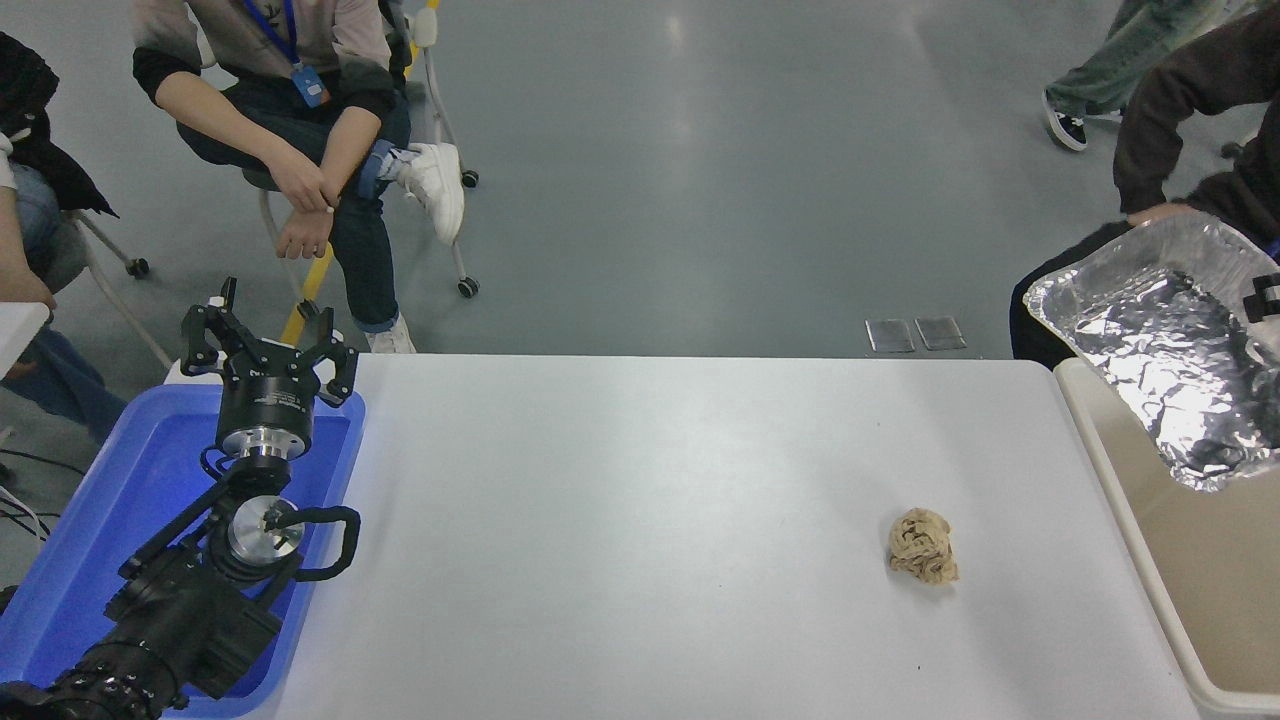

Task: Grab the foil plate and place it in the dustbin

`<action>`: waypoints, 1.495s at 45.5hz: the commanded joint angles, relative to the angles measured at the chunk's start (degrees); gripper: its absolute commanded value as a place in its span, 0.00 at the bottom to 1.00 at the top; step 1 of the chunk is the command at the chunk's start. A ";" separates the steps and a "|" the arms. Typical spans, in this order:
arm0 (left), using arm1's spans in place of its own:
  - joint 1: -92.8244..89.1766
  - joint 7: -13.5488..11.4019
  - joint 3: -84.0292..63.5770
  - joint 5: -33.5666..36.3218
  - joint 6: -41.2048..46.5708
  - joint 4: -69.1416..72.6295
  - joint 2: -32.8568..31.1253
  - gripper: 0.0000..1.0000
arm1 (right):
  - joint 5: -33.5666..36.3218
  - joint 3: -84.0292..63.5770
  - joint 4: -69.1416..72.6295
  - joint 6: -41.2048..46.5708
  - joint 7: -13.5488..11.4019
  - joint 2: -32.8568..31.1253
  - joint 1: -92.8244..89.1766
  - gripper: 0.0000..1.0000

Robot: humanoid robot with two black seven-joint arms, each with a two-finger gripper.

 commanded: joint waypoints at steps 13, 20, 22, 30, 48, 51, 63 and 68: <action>0.07 -0.02 -0.01 0.00 0.00 0.00 0.00 0.99 | -6.15 -9.50 -4.75 1.06 -0.52 -2.43 2.73 0.00; 0.07 -0.02 -0.01 -0.09 0.00 0.00 0.00 0.99 | -7.82 -3.27 -18.20 -3.06 -0.35 -7.79 -12.20 0.00; 0.07 -0.02 -0.01 -0.09 0.00 0.09 0.00 0.99 | -7.82 0.41 -21.54 -5.26 -0.43 -8.76 -17.65 0.00; 0.07 -0.10 -0.01 -0.09 0.00 0.09 0.00 0.99 | -7.82 16.67 -34.10 -13.87 -0.43 -9.82 -42.52 0.00; -0.02 -0.10 -0.01 -0.09 0.00 0.09 0.00 0.99 | -3.00 39.98 -62.33 -26.45 -0.96 6.16 -87.80 0.00; -0.02 -0.10 -0.01 -0.09 0.00 0.09 0.00 0.99 | -0.10 39.90 -63.56 -26.45 -1.31 8.54 -89.65 0.00; -0.02 -0.10 -0.01 -0.09 0.00 0.09 0.00 0.99 | 1.41 40.07 -63.74 -26.45 -3.95 12.33 -90.63 0.00; -0.02 -0.10 -0.01 -0.09 0.00 0.09 0.00 0.99 | 1.41 40.07 -63.74 -26.45 -4.39 12.41 -90.36 0.18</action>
